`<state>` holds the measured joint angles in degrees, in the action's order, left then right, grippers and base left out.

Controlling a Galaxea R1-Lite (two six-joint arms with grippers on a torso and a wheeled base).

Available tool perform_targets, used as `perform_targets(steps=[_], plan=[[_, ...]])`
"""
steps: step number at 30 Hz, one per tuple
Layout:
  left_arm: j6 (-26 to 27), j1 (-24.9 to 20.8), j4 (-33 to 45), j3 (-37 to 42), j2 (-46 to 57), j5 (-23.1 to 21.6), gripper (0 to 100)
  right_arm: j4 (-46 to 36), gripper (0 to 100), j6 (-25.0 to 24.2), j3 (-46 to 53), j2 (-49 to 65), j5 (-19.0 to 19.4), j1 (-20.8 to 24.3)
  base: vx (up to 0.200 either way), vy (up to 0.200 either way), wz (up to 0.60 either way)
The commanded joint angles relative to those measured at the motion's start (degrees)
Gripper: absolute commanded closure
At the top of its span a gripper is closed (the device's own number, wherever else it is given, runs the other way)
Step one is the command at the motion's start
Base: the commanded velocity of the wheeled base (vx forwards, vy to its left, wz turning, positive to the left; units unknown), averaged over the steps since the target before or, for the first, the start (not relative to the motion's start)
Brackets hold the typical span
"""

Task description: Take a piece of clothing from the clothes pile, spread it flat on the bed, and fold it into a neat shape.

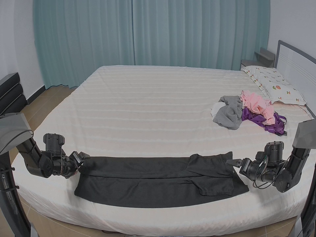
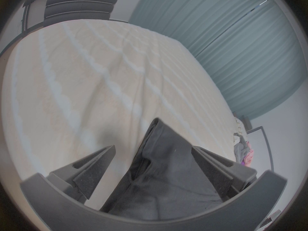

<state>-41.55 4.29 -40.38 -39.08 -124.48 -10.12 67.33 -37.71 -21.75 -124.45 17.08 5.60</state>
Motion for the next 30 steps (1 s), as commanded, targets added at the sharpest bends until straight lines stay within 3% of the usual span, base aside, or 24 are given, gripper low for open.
perform_targets(steps=[1,7,8,11,18,23,30], plan=[[0.24,-1.83,3.37,0.76,4.51,2.03,0,-0.27,0,-2.72,0.48,2.81,-2.14,0.03,0.000,0.000,0.00],[0.15,-2.01,3.64,0.59,4.07,2.12,0,-3.08,0,-4.04,1.01,3.34,-3.90,0.12,0.000,0.000,0.00],[0.15,-2.09,3.64,0.67,4.07,2.12,100,-3.43,0,-4.13,0.92,3.52,-4.51,0.12,0.000,0.000,0.00],[0.06,-3.06,4.34,1.03,3.98,2.21,100,-7.12,0,-5.27,0.13,5.54,-7.76,0.29,0.000,0.000,0.00],[0.24,-3.94,5.92,0.94,5.47,3.35,100,-15.82,0,-10.55,-2.69,8.35,-7.85,3.55,0.000,0.000,0.00],[0.15,-3.94,5.83,0.94,7.32,4.23,100,-17.23,0,-15.20,-4.71,6.42,-8.38,6.71,0.000,0.000,0.00],[0.15,-4.03,5.75,0.85,8.02,4.58,100,-17.14,0,-16.26,-6.03,3.52,-8.73,8.29,0.000,0.000,0.00]])
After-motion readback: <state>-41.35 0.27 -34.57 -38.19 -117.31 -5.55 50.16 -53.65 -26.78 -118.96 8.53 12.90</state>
